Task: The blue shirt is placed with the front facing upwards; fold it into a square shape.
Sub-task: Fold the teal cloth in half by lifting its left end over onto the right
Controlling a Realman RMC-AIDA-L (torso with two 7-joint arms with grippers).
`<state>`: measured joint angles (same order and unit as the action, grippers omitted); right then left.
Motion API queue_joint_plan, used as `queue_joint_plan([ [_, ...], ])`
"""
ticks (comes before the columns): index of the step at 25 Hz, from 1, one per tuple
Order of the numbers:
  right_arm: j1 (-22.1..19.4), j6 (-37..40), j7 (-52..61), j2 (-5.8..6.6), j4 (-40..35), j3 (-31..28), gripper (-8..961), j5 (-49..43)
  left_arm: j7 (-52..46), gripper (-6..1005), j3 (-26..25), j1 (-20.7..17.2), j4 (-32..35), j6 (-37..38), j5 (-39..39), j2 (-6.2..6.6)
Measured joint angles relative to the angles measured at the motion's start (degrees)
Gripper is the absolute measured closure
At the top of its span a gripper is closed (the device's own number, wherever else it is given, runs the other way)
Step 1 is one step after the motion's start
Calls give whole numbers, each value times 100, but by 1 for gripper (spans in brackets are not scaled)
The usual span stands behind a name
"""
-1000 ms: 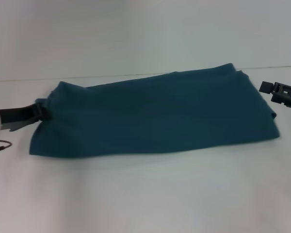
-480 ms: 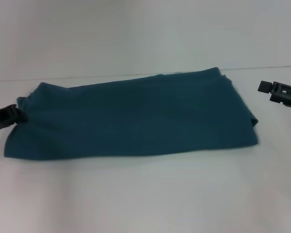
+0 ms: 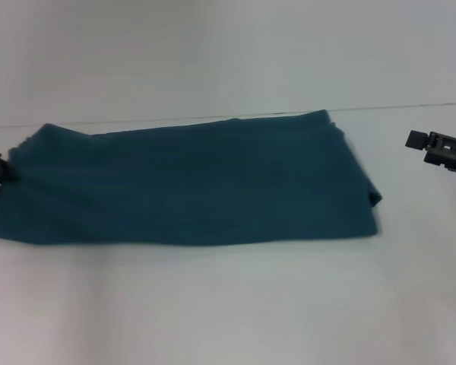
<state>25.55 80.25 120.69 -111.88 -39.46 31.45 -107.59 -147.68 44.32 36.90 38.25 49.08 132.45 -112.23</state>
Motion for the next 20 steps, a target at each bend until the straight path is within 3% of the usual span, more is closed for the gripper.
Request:
queue_joint_plan([
  [13, 27, -8, 117, 46, 0, 37, 13, -260, -537, 942, -327, -18, 229, -43, 841, 114],
  [16, 37, -21, 120, 46, 0, 34, 13, -271, -538, 942, -365, -64, 380, 69, 823, 61],
  [20, 39, -28, 121, 45, 0, 29, 13, -272, -528, 942, -369, -103, 881, 660, 656, -111],
])
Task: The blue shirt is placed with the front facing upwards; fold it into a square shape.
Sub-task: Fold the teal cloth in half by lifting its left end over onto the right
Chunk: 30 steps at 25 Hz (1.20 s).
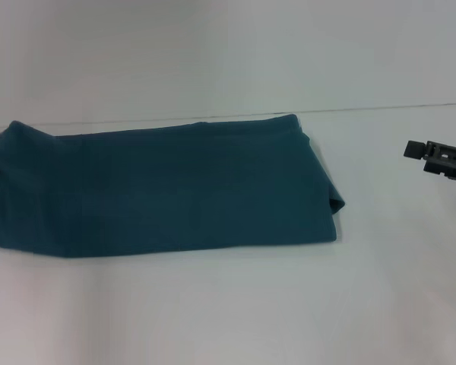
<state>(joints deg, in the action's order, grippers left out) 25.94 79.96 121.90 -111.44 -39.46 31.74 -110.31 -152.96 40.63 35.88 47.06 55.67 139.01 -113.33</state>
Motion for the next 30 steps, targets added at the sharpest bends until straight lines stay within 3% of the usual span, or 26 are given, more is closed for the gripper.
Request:
queue_joint_plan([
  [5, -10, -11, -11, -1, 0, -2, 13, 0, -13, 942, -3, 75, 743, 995, -561, -228],
  [12, -19, -15, -43, -1, 0, -11, 13, 1, 31, 942, 45, 575, 820, 1738, -1131, -501],
  [19, -30, -17, -62, -1, 0, -3, 13, 1, 183, 941, 224, 1110, 751, 1724, -1314, -837],
  [30, -36, 21, -68, -5, 0, 7, 14, -1, 369, 941, 978, 1654, -167, 1084, -1476, -1079],
])
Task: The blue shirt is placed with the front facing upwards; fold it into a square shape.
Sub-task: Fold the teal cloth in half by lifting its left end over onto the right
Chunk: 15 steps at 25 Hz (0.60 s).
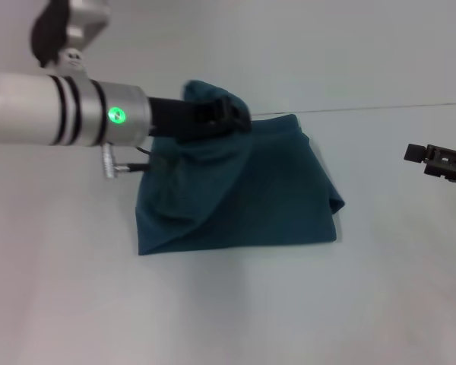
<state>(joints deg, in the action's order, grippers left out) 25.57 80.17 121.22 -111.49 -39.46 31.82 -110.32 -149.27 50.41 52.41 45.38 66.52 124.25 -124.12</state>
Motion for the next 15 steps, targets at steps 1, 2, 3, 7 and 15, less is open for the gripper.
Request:
queue_joint_plan([
  [1, 0, 2, 0, -1, 0, 0, 14, -10, 12, 941, 144, 11, -78, -87, -106, -4],
  [2, 0, 4, -1, -2, 0, 0, 14, -15, 28, 941, 301, 15, -149, -180, -237, -6],
  [3, 0, 7, -1, -4, 0, 0, 14, -21, 40, 941, 422, 15, -195, -265, -321, -6],
  [7, -3, 20, -1, -13, 0, -1, 14, -28, 72, 941, 781, 24, -408, -690, -586, -13],
  [15, -22, 31, -3, -14, 0, -17, 14, -33, 860, 941, 786, -484, -398, -1080, -2209, -13],
])
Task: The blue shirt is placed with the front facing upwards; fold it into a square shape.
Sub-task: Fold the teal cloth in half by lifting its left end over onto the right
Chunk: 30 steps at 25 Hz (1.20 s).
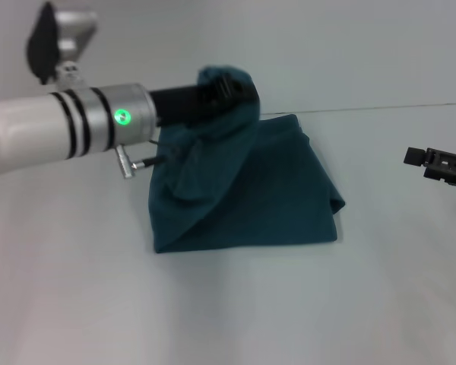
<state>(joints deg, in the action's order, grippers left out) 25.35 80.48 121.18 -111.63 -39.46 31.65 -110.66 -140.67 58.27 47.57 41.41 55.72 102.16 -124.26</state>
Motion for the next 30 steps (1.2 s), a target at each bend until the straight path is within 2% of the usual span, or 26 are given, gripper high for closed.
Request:
queue_joint_plan([
  [4, -9, 3, 0, -8, 0, -18, 14, 0, 118, 941, 33, -125, 13, -248, -259, -3],
  [7, -11, 3, 0, -9, 0, -24, 14, 0, 129, 941, 253, -103, -63, -456, -284, -6],
  [15, -13, 3, 4, -1, 0, -33, 14, 0, 132, 942, 880, 232, -423, -1113, -275, -9],
  [24, 4, -14, 2, 1, 0, -18, 14, 0, 216, 940, 1296, 716, -795, -1167, -115, 18],
  [30, 8, -24, -4, 2, 0, 6, 15, 0, 257, 933, 1794, 1154, -1084, -1065, 62, 47],
])
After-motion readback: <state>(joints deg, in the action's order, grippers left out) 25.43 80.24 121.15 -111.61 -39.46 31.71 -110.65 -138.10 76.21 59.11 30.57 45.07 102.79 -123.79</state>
